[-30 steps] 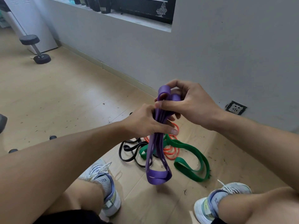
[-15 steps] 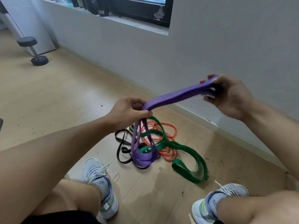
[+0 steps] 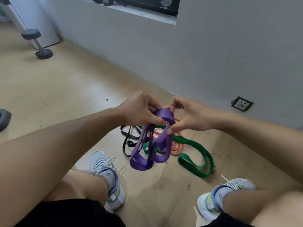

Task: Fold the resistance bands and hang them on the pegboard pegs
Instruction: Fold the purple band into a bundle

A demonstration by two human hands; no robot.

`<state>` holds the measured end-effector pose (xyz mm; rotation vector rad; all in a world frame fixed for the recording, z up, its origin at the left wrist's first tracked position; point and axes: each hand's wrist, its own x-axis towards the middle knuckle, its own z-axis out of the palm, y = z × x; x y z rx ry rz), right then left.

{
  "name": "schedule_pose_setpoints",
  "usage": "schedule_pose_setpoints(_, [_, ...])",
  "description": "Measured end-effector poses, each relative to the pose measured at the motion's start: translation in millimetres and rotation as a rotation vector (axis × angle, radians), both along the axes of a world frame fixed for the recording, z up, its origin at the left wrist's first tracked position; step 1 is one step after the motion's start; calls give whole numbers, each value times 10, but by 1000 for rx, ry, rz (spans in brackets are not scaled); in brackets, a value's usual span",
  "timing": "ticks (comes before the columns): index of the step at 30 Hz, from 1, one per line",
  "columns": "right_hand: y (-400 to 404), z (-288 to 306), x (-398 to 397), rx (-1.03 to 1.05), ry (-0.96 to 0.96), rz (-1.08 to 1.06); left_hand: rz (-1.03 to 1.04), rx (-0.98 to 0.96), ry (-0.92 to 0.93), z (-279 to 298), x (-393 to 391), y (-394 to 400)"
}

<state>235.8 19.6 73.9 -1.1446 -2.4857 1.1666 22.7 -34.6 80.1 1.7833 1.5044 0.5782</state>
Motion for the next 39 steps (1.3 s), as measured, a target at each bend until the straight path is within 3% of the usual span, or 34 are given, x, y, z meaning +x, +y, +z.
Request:
schedule_pose_setpoints(11, [-61,209,-60,73,186,-35,4,23,-113,-51,23,32])
schedule_pose_setpoints(15, [-113,350,-34,39,371,-75,-65,26,-45,-155,45,28])
schedule_pose_setpoints(20, [-147,534,-33,58,612,-152,-3,-30,-95,-283,-90,91])
schedule_pose_setpoints(25, [-214,754,-7,104,744,-214,0,-109,38,-415,-252,90])
schedule_pose_setpoints(34, [-244,852,21,100,820,-298,17,-264,70,-502,-336,103])
schedule_pose_setpoints(39, [-162,762,70,136,765,-376,22,-243,121,-511,-318,112])
